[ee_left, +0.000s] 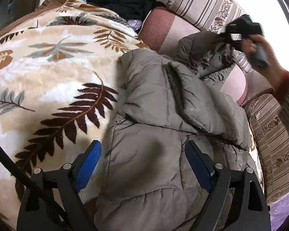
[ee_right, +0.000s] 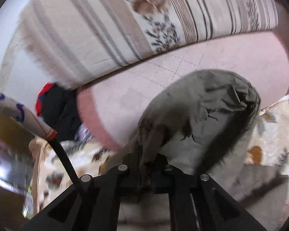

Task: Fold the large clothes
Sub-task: 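Grasp the hood with the right tool and fold it onto the jacket body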

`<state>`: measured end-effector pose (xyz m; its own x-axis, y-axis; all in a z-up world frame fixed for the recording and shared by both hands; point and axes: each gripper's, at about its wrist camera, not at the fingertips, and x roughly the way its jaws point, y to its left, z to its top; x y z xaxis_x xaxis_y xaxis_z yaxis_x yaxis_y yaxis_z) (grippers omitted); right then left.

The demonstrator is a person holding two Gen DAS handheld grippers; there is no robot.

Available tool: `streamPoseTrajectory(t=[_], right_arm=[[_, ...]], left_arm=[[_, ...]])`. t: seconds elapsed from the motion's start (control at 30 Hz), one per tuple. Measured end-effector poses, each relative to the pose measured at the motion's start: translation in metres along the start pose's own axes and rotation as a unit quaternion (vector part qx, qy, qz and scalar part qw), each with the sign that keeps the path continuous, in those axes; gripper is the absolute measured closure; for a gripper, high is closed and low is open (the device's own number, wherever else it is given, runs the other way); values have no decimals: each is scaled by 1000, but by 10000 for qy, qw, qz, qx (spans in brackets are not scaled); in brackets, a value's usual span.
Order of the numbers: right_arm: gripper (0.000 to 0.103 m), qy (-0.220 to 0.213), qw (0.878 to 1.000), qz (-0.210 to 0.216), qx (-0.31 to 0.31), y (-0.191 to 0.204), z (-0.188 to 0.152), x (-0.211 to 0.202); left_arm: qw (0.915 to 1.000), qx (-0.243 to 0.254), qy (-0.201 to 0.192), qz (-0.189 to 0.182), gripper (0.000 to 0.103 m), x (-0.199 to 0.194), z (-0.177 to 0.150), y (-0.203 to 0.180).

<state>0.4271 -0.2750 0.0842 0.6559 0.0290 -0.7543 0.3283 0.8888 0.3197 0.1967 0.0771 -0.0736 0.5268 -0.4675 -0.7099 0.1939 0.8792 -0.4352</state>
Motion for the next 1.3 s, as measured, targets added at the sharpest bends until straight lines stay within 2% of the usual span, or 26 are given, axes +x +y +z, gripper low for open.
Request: streamPoseTrajectory(t=[0.2,0.3,0.4,0.43,0.5,0.63,0.77,0.87,0.9,0.93,1.0,1.13,1.23,1.3], right_arm=[[96,-5,9951,285,-951,16,-94,-125],[96,68,9909,404,-1282,8,-167,-176],[96,295,9897,514,-1304,-4,-232,-185],[96,464,9896,502,-1268,-8,-253,-173],[96,769,9900,399,-1115,-19,-273,-140],[96,1199,9908,-126,-614,-37,-280,-38],[95,1298,9885,-349,-696,-36,-278,-2],[90,1146,9916,-160,-575,-38,-274,-20],[78,1104,9919,-104,-625,-39,-274,-30],[57,1072,9915,-69,-736,-40,-275,-43],[29,927,9924,-8,-805,-44,-278,-69],[28,784,9923,173,-943,-47,-276,-112],[28,107,9930,-139,-1165,-43,-253,-137],[28,-298,9911,-465,-1207,-36,-226,-136]], left_arm=[[9991,165,-209,319,16,-14,-2,-1],[9985,94,-349,409,16,-27,-2,4],[9976,-5,-457,527,16,-36,-3,10],[9970,-28,-481,602,16,-37,-4,12],[9965,-48,-491,681,16,-37,-5,15],[9952,80,-478,851,16,-35,-7,13],[9937,193,-523,971,16,-32,-5,11],[9933,226,-502,1017,16,-30,-4,11],[9935,233,-484,1003,16,-29,-4,11],[9937,249,-473,989,16,-29,-4,10],[9934,256,-478,1008,16,-30,-4,9],[9935,250,-498,990,16,-31,-5,8],[9935,255,-493,995,16,-30,-5,7],[9937,263,-478,978,16,-29,-6,5]])
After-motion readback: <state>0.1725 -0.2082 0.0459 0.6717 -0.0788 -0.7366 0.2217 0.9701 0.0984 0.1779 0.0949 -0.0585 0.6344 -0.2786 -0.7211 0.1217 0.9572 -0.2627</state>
